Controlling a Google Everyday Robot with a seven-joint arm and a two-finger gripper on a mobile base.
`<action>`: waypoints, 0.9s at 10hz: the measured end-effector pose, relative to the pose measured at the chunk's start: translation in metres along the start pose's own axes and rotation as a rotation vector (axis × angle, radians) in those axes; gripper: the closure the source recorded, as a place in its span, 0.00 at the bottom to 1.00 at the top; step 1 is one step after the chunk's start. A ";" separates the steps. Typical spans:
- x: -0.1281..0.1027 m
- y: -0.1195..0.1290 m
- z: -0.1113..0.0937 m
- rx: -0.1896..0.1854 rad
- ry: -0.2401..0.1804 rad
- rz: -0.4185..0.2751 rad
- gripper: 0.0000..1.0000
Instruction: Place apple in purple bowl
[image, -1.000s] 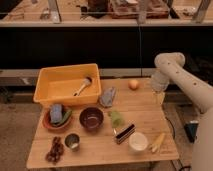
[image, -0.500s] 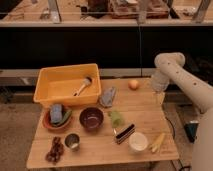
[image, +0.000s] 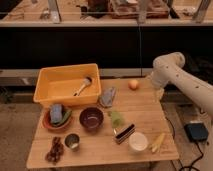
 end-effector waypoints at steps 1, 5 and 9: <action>0.004 -0.014 -0.002 0.053 0.014 0.008 0.20; 0.004 -0.020 -0.003 0.075 0.017 0.010 0.20; 0.018 -0.040 0.014 0.121 -0.140 -0.023 0.20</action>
